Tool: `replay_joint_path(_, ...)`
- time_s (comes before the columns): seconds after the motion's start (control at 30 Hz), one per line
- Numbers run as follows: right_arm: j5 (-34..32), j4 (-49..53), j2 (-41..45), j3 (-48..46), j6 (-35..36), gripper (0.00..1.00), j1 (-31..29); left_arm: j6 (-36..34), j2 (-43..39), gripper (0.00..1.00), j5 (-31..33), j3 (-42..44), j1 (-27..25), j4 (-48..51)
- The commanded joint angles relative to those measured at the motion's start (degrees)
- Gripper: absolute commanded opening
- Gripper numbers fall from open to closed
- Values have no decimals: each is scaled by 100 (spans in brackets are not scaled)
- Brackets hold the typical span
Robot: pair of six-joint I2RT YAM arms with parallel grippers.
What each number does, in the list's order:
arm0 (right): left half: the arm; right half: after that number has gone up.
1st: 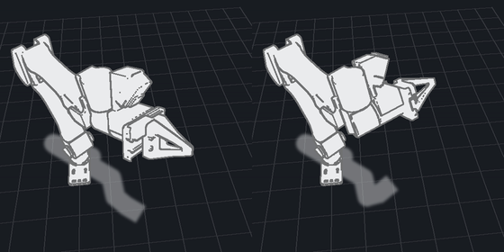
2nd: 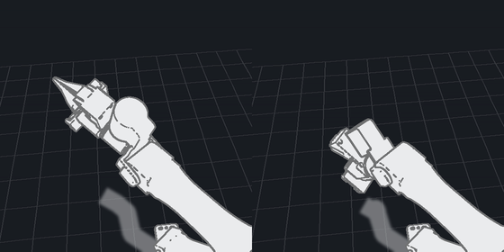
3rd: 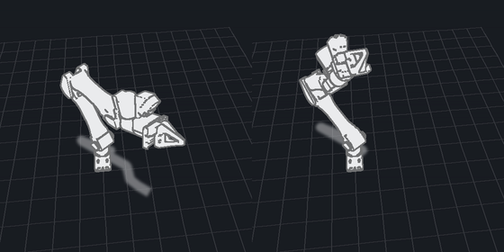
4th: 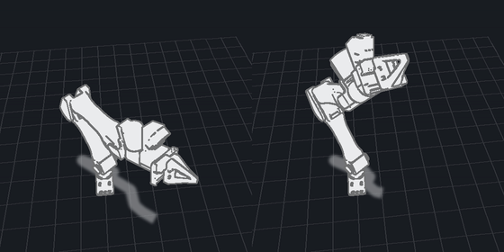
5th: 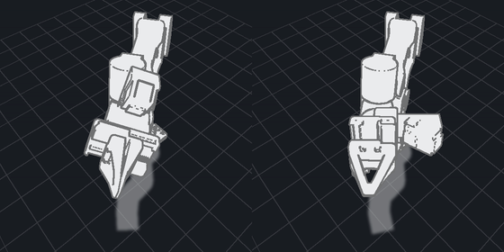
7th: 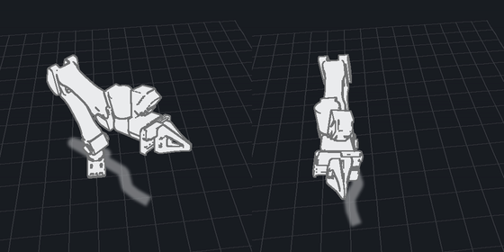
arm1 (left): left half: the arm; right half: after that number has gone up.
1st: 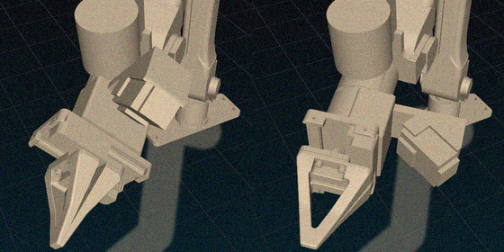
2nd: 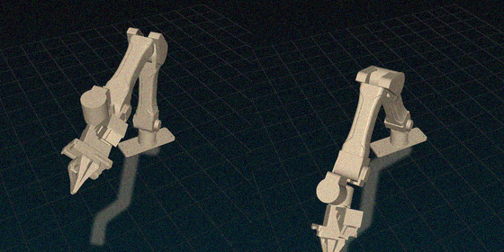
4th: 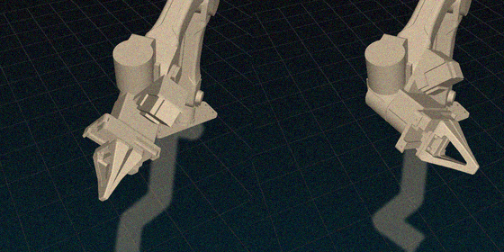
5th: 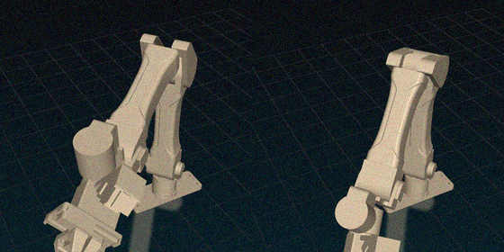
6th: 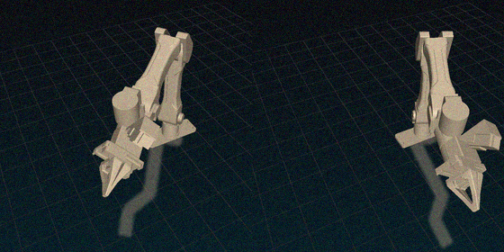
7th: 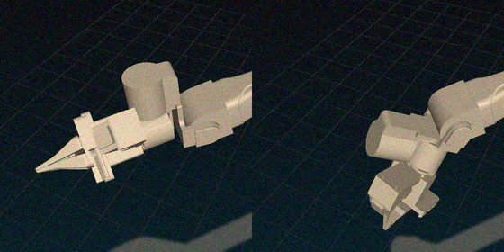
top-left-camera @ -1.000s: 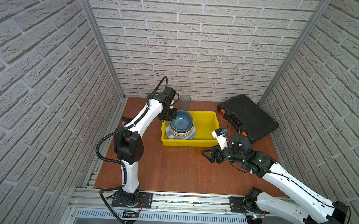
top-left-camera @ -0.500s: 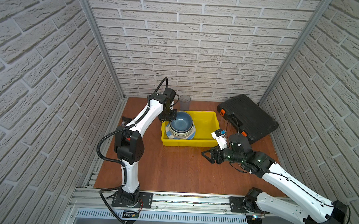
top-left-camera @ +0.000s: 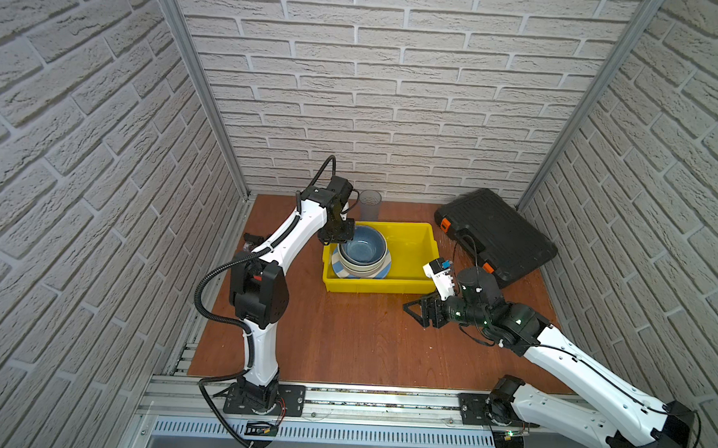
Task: Place the mixed dishes into the plastic bin
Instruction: 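Lower the blue bowl into the green bowl and open the left gripper, then move the left gripper out of the bin to the clear pink cup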
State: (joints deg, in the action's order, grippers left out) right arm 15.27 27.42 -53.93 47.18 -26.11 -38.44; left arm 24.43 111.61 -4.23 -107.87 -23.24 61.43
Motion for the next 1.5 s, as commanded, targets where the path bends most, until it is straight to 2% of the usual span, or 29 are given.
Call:
replay_joint_path(0.0, -24, -147, 41, -63, 44, 75, -51, -50, -191, 21, -104, -76, -40, -148)
replay_joint_path(0.3, -15, -178, 23, -74, 36, 75, -50, -26, -311, 25, -107, -116, -50, -58)
replay_joint_path(0.77, -14, -185, 15, -36, 27, 75, -50, -136, -591, 36, 217, -429, 8, 185)
replay_joint_path(0.93, -24, -133, 49, -41, 44, 75, -50, -208, -478, 40, 245, -686, 271, 295)
replay_joint_path(1.07, -52, -63, 76, -17, 87, 75, -52, -124, -446, 47, 218, -692, 553, 123)
replay_joint_path(1.27, -95, 96, 175, 74, 191, 76, -50, 117, -455, 50, 133, -403, 1036, -417)
replay_joint_path(1.37, -130, 123, 216, 58, 210, 77, -51, 297, -417, 57, 231, -235, 1298, -801)
replay_joint_path(1.47, -119, 141, 203, 90, 216, 77, -51, 528, -248, 58, -9, -222, 1594, -1155)
